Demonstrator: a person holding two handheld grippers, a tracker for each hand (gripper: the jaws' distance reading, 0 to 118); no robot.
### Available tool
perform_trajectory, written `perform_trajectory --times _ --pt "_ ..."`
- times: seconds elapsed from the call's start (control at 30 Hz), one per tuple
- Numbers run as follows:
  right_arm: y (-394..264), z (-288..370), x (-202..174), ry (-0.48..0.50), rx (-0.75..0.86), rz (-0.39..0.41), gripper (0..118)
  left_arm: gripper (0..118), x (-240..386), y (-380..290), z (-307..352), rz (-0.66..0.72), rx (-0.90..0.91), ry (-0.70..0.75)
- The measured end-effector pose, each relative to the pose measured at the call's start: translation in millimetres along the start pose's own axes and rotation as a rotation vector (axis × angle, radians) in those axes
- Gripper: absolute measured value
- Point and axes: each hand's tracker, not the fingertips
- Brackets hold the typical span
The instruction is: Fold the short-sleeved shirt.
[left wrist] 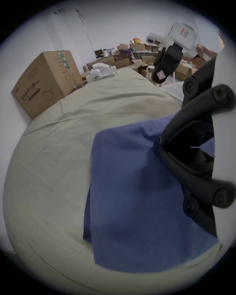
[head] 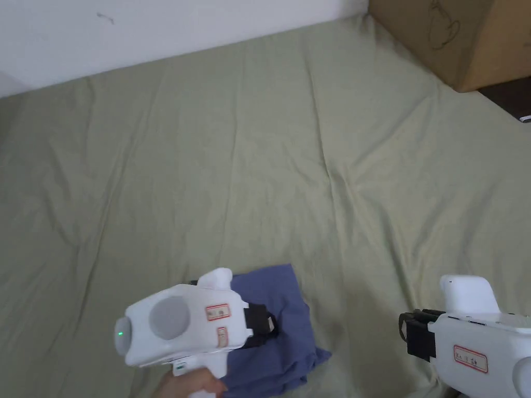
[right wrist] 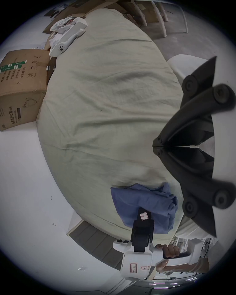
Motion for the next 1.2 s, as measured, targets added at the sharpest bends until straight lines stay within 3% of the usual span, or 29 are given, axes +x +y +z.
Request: perform_trajectory --times 0.17,0.33,0.4,0.5,0.67,0.87,1.03,1.07,1.1,1.17,1.2 --pt "-5.5 2.1 1.6 -0.021 -0.015 -0.002 0 0 39.6 2.7 -15.3 -0.189 -0.016 0.032" --pt "-3.7 -0.3 -6.9 -0.022 -0.028 0.016 0 0 55.8 0.0 -21.1 -0.218 -0.038 -0.038" --pt "-0.8 -0.1 -13.2 -0.023 -0.028 0.037 0 0 51.4 -1.6 -20.8 -0.210 -0.056 -0.128" --pt "6.0 2.3 -24.5 -0.008 -0.022 0.070 0 0 30.1 -2.2 -1.3 -0.113 -0.041 -0.218" --pt "24.8 -1.1 -57.1 0.047 -0.006 0.155 0 0 -36.1 -9.6 80.9 0.028 0.170 -0.294" --pt "48.0 -26.4 -123.6 0.160 -0.012 0.298 0 0 -120.3 -42.6 153.3 0.126 0.324 -0.206" --pt "41.9 -79.8 -166.4 0.170 -0.137 0.396 0 1 -161.9 -77.4 162.3 0.223 0.392 -0.288" --pt "34.1 -98.8 -167.1 0.145 -0.173 0.414 0 12 -167.4 -82.0 160.7 0.257 0.402 -0.302" --pt "26.5 -115.2 -166.6 0.096 -0.230 0.408 0 31 -171.9 -85.2 158.4 0.275 0.409 -0.306" --pt "14.4 -132.5 -159.0 0.113 -0.235 0.389 0 71 -177.3 -88.0 148.4 0.301 0.400 -0.310" --pt "17.1 -125.8 -156.0 0.128 -0.195 0.358 0 78 -179.2 -88.6 144.2 0.305 0.400 -0.311"
